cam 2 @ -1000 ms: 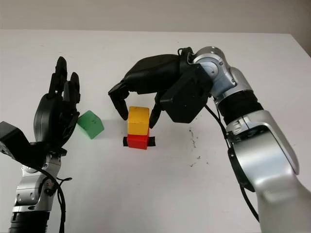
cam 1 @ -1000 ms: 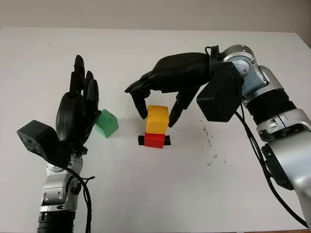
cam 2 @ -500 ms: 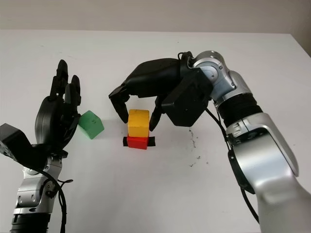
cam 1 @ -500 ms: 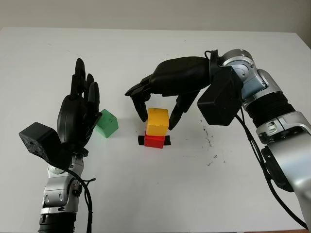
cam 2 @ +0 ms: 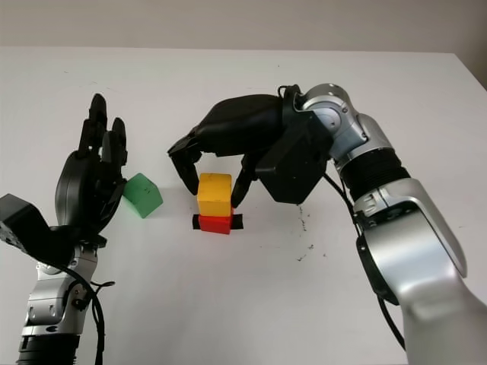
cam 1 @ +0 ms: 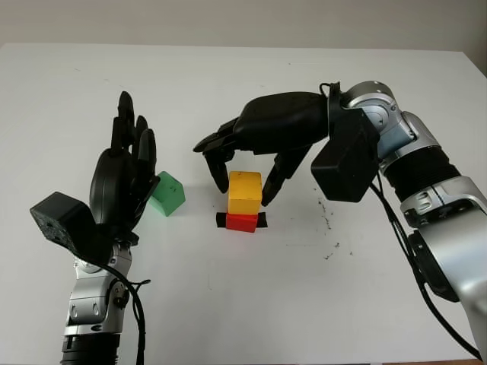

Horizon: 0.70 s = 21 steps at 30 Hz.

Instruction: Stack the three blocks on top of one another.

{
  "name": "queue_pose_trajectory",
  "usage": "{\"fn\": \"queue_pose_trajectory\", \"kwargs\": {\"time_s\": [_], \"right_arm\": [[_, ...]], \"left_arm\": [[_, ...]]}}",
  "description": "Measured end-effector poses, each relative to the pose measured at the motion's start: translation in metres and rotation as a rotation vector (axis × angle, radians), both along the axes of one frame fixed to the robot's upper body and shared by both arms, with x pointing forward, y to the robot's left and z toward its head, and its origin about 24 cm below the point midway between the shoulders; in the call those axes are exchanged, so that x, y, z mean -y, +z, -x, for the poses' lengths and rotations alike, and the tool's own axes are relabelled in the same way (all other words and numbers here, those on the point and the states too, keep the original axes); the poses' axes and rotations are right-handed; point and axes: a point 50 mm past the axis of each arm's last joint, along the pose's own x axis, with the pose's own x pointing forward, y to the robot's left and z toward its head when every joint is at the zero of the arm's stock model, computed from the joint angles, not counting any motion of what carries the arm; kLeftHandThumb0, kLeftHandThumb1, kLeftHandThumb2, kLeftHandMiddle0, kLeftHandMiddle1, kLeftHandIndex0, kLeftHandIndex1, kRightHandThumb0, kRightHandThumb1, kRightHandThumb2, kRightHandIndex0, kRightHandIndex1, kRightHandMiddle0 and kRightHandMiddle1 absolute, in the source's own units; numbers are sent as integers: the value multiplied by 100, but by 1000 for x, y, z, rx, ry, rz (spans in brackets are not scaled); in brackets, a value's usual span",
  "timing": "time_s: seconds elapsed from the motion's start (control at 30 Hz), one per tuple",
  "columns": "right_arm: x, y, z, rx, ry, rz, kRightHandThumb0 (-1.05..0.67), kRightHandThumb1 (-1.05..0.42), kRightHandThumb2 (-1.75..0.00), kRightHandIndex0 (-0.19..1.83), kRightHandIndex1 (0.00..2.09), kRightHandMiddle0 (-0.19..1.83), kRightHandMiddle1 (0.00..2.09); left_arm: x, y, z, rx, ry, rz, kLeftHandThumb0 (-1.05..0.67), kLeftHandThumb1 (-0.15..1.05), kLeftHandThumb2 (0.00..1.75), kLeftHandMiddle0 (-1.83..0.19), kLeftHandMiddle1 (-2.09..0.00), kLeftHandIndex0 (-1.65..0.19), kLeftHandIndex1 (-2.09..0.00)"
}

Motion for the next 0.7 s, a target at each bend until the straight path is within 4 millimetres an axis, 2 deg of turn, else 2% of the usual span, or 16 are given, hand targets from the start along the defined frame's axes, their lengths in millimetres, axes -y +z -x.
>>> {"fn": "queue_pose_trajectory", "kwargs": {"time_s": [0.17, 0.23, 0.27, 0.4, 0.5, 0.7], "right_arm": [[0, -1, 0, -1, 2, 4, -44, -96, -5, 27, 5, 31, 159], [0, -1, 0, -1, 2, 6, -46, -94, -5, 26, 4, 27, 152], [0, -1, 0, -2, 0, 8, -48, -92, -5, 24, 4, 23, 143], [0, -4, -1, -18, -13, 41, -66, -85, -5, 5, 2, 4, 74], [2, -4, -1, -7, -24, 77, -76, -84, -5, -11, 2, -3, 32], [6, -2, 0, 50, -30, 136, -85, -82, -5, -19, 0, -17, 12]], "left_arm": [[0, 0, 0, 0, -2, -1, -74, 105, 55, 19, 0, 19, 0], [0, 0, 0, 0, -3, -1, -74, 105, 55, 19, 0, 19, 0], [0, 0, 0, 0, -4, -2, -74, 105, 55, 19, 0, 19, 0], [0, 0, 0, 1, -9, -2, -74, 105, 54, 19, 0, 19, 0], [0, 0, 0, 1, -9, -1, -74, 105, 53, 19, 0, 19, 0], [0, 0, 0, 1, -11, -3, -73, 105, 55, 19, 0, 19, 0]]}}
